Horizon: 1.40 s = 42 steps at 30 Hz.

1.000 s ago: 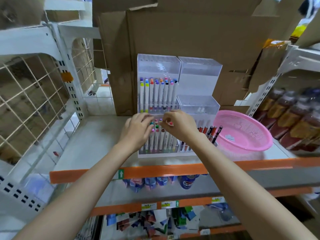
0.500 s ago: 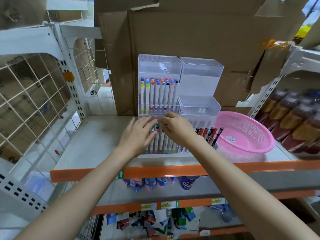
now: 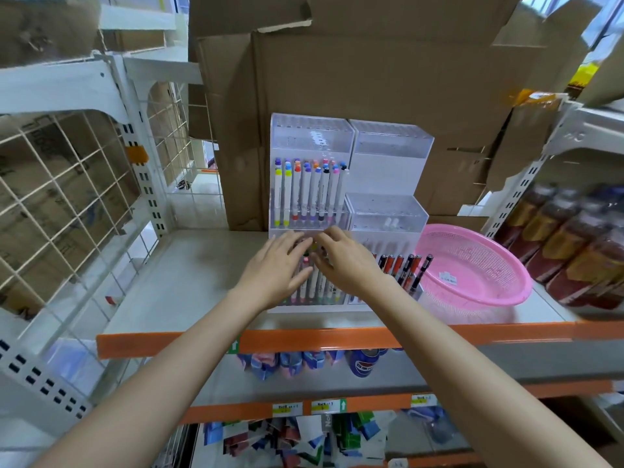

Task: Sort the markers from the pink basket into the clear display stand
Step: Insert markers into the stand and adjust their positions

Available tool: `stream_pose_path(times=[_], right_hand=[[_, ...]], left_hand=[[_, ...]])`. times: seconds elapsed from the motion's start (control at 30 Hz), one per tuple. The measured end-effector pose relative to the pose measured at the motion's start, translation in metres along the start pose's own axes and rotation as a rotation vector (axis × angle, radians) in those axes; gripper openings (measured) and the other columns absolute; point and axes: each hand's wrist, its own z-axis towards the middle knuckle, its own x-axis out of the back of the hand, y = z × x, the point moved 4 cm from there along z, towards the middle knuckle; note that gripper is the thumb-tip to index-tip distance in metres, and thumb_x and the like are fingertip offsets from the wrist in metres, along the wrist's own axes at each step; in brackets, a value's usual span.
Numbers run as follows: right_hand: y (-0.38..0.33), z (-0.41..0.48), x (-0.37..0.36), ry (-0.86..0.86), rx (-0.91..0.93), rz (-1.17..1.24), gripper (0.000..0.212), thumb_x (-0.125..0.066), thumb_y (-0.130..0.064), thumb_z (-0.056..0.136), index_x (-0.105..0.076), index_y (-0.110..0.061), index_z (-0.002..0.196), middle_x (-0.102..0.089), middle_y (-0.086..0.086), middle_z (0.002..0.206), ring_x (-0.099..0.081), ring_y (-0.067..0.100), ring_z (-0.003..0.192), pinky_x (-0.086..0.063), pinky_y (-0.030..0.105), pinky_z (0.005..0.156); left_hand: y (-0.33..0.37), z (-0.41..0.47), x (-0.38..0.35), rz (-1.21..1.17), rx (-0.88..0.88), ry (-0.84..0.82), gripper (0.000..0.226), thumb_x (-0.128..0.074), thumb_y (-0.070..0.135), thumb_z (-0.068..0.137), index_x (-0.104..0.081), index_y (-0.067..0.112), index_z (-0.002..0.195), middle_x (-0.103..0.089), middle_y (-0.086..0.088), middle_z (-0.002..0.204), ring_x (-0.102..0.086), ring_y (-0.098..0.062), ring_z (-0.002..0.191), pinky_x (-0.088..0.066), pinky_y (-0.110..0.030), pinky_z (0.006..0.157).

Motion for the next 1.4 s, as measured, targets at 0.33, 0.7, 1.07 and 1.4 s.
stream_pose_path(times=[0.33,0.7,1.07,1.4], right_hand=[[0.002,0.003,-0.002,-0.161,-0.009,-0.073,0.05,-0.036,-0.045,0.1,-0.031,-0.024,0.146,-0.044,0.005,0.139,-0.045,0.024,0.126,-0.047,0.04,0.09],[0.002,0.061,0.068,0.317,0.083,-0.079,0.037,-0.06,-0.018,0.086,-0.056,-0.007,0.122,-0.055,0.013,0.121,-0.052,0.034,0.108,-0.049,0.044,0.079],[0.016,0.083,0.055,0.247,0.071,-0.057,0.06,-0.067,-0.024,0.084,-0.045,-0.014,0.14,-0.05,0.01,0.138,-0.049,0.032,0.123,-0.041,0.04,0.098],[0.03,0.102,0.062,0.273,0.043,0.112,0.036,-0.049,-0.015,0.094,-0.053,-0.011,0.129,-0.055,0.009,0.124,-0.053,0.03,0.11,-0.051,0.043,0.078]], left_hand=[[0.001,0.003,0.004,-0.002,-0.019,0.009,0.064,-0.031,0.053,0.094,-0.035,0.014,0.145,-0.035,-0.003,0.15,-0.033,-0.019,0.137,-0.026,-0.034,0.111],[-0.007,0.06,0.078,0.036,0.0,0.437,0.043,-0.062,0.021,0.083,-0.057,0.011,0.125,-0.049,-0.013,0.136,-0.043,-0.031,0.129,-0.037,-0.048,0.102],[-0.025,0.08,0.069,0.025,0.04,0.392,0.044,-0.055,0.022,0.089,-0.054,0.013,0.132,-0.049,-0.018,0.138,-0.043,-0.036,0.13,-0.036,-0.048,0.107],[-0.023,0.103,0.08,-0.056,0.059,0.449,0.037,-0.044,0.026,0.097,-0.057,0.013,0.129,-0.059,-0.005,0.129,-0.051,-0.022,0.121,-0.037,-0.038,0.104]])
